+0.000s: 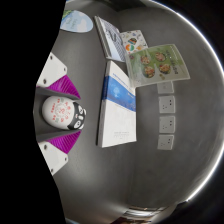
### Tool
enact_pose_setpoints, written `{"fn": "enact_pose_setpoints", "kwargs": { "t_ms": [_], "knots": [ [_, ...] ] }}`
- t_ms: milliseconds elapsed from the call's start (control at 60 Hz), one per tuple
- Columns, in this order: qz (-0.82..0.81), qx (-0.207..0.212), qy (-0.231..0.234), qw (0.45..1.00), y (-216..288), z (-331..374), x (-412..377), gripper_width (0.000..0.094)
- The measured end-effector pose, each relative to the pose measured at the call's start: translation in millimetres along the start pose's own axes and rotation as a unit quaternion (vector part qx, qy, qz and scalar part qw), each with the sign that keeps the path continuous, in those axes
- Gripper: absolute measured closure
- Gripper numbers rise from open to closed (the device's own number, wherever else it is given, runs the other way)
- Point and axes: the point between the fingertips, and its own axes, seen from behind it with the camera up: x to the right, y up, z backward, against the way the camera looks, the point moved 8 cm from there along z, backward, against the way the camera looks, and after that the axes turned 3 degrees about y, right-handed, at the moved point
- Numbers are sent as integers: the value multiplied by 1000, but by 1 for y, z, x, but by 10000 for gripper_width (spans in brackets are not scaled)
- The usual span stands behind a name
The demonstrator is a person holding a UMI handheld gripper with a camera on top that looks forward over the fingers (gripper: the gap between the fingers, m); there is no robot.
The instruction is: Arrange mouse
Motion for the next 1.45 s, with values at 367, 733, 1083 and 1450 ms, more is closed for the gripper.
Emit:
{"fn": "enact_pose_setpoints", "kwargs": {
  "t_ms": [367, 733, 1083, 1450],
  "knots": [
    [26, 100, 18, 994, 81, 86, -89, 517],
    [108, 35, 132, 985, 6, 71, -377, 522],
    [72, -28, 114, 990, -36, 28, -369, 407],
    [46, -31, 108, 993, -42, 109, -335, 94]
  ]
}}
